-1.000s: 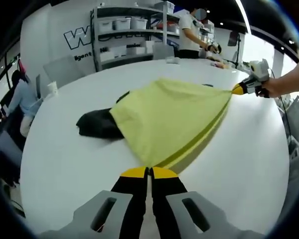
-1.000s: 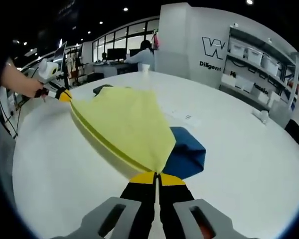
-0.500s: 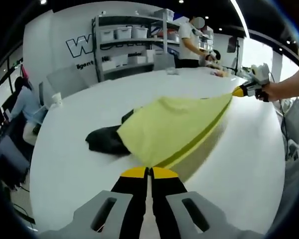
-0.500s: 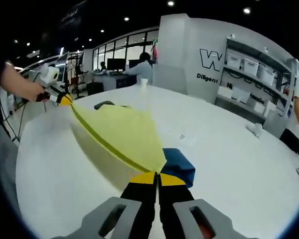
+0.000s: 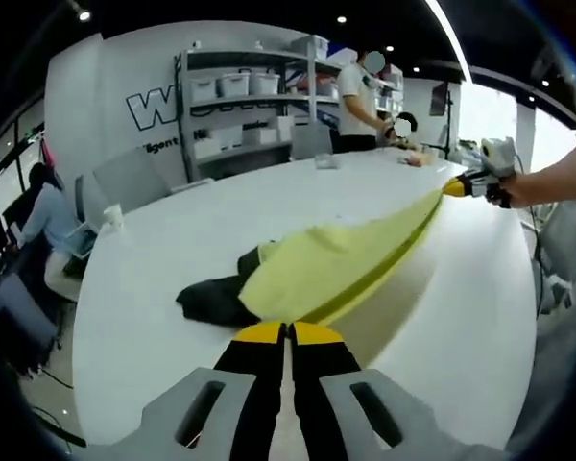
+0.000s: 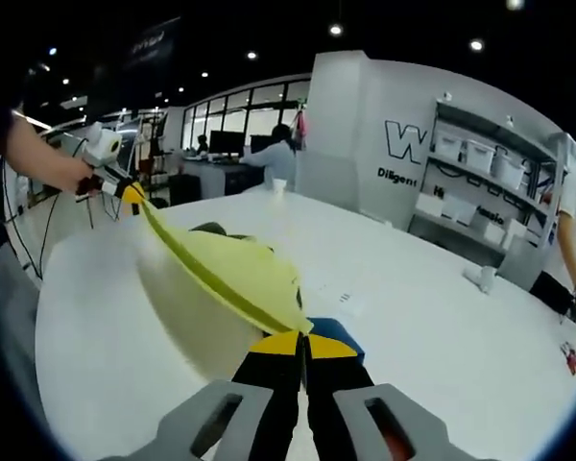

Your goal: Fold the garment on the visible template until the final outline fits inside the template.

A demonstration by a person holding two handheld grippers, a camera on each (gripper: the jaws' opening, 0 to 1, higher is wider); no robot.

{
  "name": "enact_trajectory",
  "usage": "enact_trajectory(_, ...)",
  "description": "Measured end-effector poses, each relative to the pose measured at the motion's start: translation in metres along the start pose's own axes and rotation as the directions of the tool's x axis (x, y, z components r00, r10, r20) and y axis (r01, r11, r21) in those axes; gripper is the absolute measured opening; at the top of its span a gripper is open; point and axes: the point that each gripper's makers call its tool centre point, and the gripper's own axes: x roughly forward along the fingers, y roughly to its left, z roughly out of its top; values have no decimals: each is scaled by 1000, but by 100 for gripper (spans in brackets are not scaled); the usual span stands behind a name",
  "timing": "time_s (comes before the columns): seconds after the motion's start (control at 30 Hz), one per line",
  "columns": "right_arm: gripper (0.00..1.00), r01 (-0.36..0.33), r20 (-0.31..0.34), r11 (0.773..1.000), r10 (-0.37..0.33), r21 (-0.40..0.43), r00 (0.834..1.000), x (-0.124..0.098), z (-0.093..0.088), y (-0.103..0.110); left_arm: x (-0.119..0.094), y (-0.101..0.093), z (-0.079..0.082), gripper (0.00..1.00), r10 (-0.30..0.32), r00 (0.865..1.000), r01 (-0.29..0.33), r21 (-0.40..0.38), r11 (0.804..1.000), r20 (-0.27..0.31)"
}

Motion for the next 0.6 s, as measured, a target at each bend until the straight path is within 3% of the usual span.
enact_trajectory(0.23, 0, -5, 31, 1000, 5, -23, 1000, -13, 14, 6, -13, -2, 11, 0, 2, 1000, -2, 5, 1000, 27)
enact_trajectory(0.6, 0, -13, 67, 999, 16, -34, 998, -34, 28, 17, -35, -11, 14, 0, -4, 999, 4, -5, 1000, 49)
